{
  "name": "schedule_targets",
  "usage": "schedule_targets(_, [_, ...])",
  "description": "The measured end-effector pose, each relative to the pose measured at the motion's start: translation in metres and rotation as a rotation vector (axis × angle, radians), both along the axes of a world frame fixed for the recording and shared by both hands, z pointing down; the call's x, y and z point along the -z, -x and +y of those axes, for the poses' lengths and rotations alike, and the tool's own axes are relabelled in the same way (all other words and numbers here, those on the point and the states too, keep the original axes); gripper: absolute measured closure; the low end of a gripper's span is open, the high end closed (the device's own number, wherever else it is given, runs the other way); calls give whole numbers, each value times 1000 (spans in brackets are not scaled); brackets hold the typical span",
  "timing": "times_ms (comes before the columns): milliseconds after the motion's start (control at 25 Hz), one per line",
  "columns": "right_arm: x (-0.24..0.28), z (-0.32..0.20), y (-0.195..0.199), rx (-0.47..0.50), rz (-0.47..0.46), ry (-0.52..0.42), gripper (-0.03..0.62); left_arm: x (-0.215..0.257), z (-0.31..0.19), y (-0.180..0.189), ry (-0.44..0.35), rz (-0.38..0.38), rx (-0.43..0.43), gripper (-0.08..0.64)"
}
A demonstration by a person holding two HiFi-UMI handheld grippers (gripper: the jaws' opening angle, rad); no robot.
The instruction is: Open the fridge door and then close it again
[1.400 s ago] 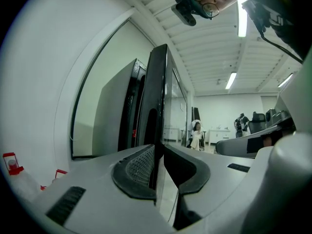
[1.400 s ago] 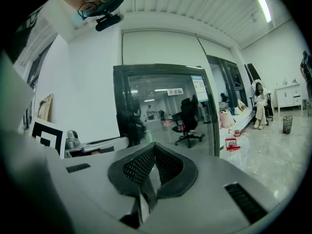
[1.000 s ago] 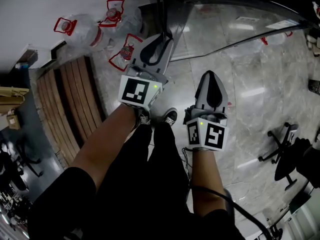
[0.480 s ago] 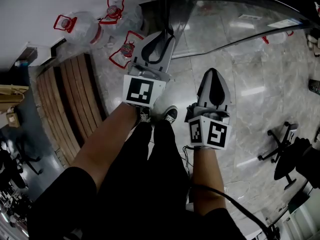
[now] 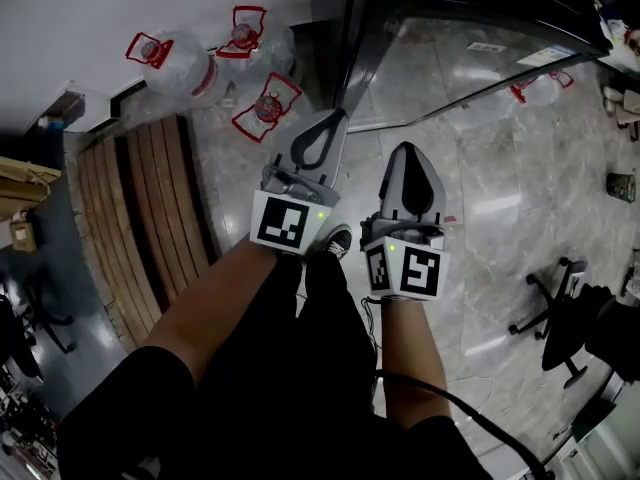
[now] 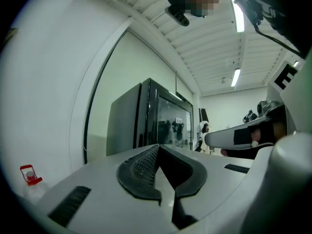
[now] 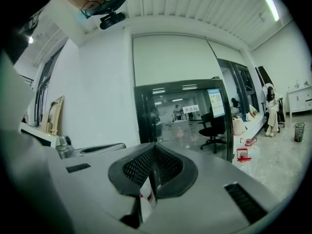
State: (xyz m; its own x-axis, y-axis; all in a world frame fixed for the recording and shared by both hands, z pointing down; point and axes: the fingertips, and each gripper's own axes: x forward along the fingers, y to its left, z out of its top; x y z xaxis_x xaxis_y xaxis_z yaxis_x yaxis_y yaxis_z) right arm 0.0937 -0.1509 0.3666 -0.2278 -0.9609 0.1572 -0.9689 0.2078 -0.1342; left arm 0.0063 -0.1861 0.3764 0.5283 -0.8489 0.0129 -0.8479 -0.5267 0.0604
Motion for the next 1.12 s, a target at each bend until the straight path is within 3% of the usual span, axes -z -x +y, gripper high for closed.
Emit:
schedule_targets(120, [19,13,15,32,21,21,577,28,17,3,-11,11,-19,552])
schedule_targets(480, [91,41,48,101,43,-95,577,101,56,14,-28,16,-40,552])
schedule_targets(1120, [166,90,50,104,63,-123,577,167,114,23,-2,-13,-78,552])
